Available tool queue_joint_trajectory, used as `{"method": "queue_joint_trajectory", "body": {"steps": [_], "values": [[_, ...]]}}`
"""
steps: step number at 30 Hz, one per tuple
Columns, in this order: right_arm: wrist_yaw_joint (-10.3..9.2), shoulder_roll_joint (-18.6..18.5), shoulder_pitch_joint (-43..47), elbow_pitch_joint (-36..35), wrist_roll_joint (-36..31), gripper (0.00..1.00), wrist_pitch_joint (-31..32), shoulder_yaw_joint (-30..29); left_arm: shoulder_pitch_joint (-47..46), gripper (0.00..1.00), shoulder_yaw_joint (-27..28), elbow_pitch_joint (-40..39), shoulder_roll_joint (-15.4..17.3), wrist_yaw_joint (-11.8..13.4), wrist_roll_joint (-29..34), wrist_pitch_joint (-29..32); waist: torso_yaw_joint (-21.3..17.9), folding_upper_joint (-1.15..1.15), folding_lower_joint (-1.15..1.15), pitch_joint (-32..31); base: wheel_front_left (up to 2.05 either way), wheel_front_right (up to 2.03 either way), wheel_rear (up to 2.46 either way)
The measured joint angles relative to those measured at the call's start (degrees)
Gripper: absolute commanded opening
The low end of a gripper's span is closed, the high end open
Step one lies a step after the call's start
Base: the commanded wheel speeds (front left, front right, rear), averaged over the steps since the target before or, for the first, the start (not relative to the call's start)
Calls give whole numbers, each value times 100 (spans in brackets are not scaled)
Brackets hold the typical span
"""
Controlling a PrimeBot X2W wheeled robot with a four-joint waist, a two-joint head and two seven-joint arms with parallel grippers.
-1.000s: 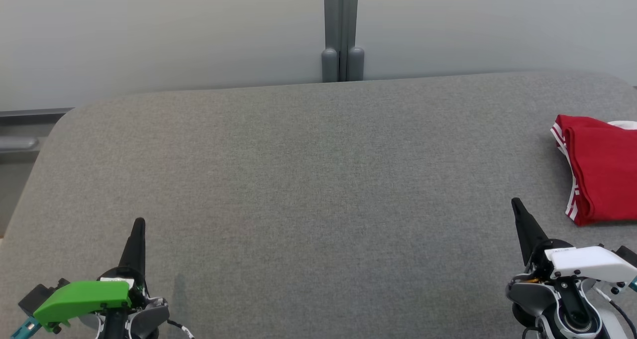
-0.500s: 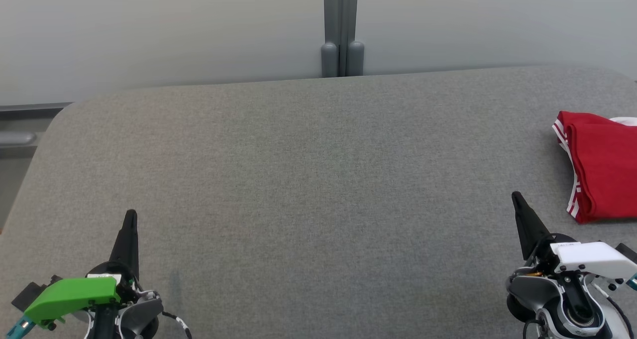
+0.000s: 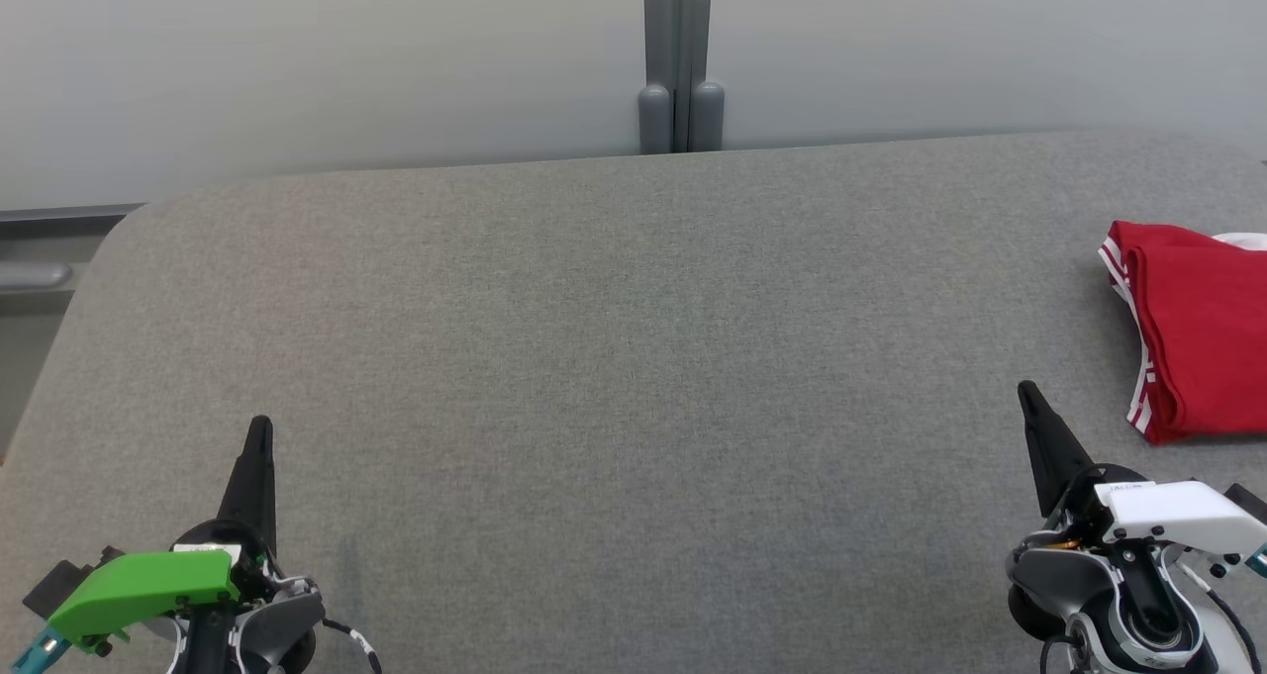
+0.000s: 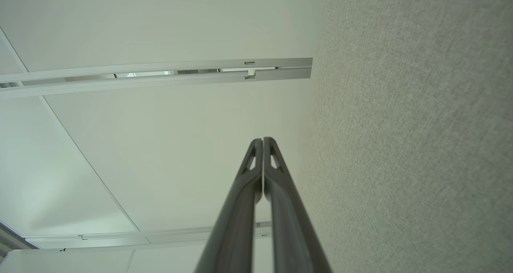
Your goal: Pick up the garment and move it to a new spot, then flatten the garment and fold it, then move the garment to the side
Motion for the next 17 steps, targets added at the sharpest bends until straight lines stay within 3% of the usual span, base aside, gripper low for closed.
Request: {"method": "queue_joint_trajectory", "body": {"steps": [17], "values": [[0,0,0,0,0,0,0,0,0,0,0,0,-1,0,0,0,0,0,0,0,0,0,0]]}}
